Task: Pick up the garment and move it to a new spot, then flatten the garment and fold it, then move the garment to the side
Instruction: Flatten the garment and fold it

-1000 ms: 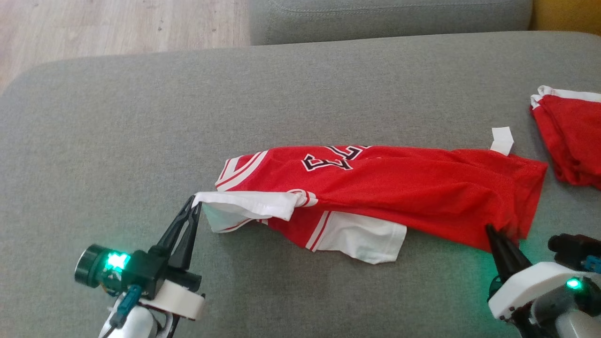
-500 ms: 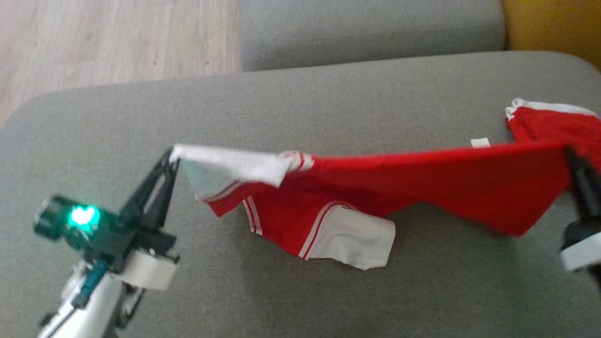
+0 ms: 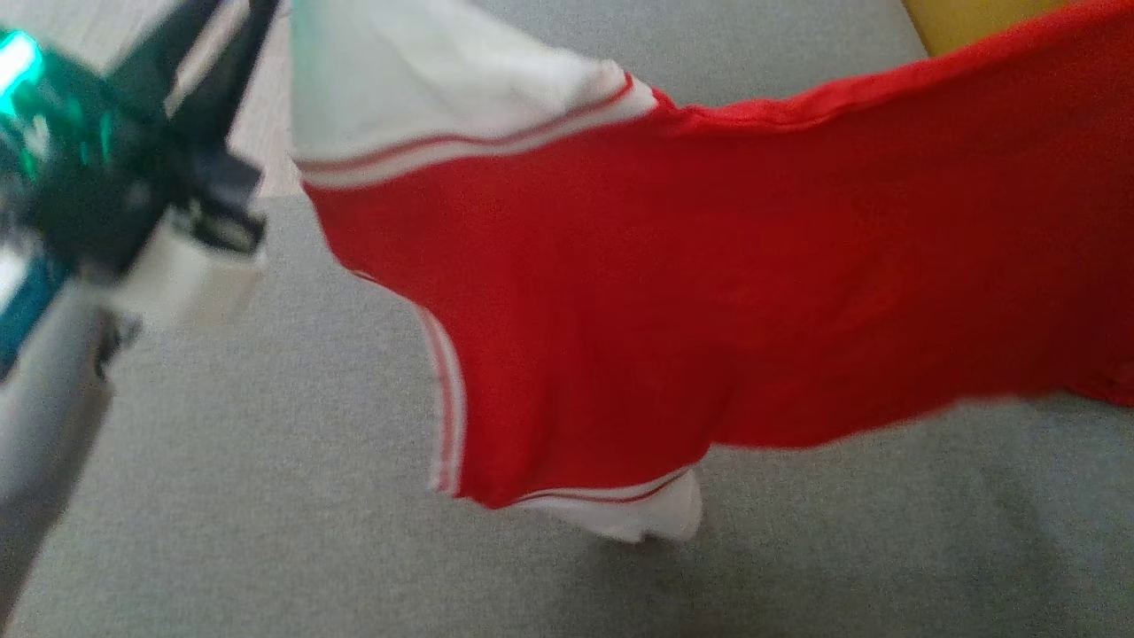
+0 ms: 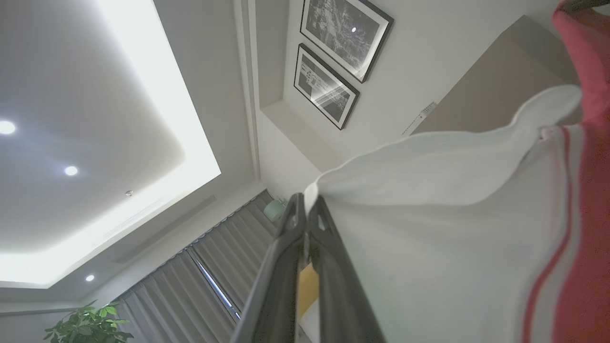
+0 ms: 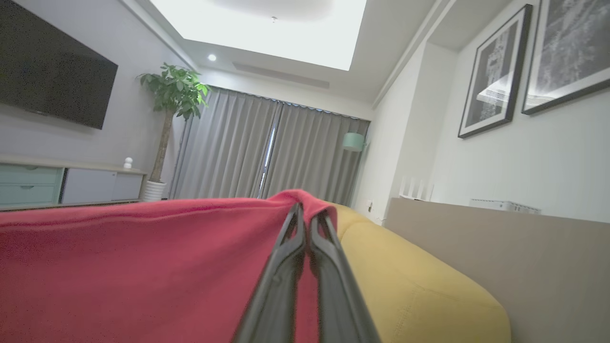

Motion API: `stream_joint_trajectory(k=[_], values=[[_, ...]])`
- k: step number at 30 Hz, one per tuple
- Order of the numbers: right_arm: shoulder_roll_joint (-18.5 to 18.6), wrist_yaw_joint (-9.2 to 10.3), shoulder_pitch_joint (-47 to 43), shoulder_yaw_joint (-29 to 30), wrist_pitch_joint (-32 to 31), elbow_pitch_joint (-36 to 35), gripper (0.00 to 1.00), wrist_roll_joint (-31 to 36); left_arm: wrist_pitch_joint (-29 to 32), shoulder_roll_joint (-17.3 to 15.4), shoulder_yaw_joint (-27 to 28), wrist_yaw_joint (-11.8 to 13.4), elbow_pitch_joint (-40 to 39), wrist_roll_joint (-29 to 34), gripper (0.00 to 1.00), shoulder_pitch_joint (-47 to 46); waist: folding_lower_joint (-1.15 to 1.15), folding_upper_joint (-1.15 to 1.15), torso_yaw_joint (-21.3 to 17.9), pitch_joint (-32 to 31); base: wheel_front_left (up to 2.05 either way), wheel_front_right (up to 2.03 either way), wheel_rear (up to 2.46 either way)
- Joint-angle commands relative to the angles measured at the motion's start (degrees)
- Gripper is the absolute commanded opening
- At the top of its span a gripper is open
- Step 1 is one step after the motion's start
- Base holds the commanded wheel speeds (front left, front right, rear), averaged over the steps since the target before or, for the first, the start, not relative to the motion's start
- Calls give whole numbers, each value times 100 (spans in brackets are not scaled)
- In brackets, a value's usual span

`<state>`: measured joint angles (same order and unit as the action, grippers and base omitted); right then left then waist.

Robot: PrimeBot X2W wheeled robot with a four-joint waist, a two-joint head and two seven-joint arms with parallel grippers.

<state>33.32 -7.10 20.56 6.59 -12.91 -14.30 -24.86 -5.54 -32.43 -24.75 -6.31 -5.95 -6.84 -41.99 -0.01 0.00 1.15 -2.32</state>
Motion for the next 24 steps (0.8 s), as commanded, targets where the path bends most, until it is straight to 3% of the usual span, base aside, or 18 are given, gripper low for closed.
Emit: stream_joint_trajectory(k=[1,7,8,12,19,24], values=[[185,-39,338,-284,-68,29,0,77,89,-245,169,-41,136,-31,0,-523,1,0,4,49,0,0,0],[62,-39,1766,-1586,22,1371,0,232,53,-199,-475,-111,1855,-76,0,-1835,1,0,-54,535,0,0,0],[62,-39,1766,-1586,22,1371,0,232,53,-199,-475,-111,1855,-76,0,-1835,1,0,-54,535,0,0,0],[-141,-39,2946,-2133,427,2489,0,273,-208,-177,-782,-115,2906,51,0,-2910,1,0,-142,1162,0,0,0],[-339,-39,4719,-2410,1589,4201,0,572,-813,118,-879,226,4124,730,0,-4634,1,0,-164,1903,0,0,0],[-264,-39,5281,-2662,2085,4966,0,592,-936,356,-928,296,4347,729,0,-4965,1,0,-24,2286,0,0,0]])
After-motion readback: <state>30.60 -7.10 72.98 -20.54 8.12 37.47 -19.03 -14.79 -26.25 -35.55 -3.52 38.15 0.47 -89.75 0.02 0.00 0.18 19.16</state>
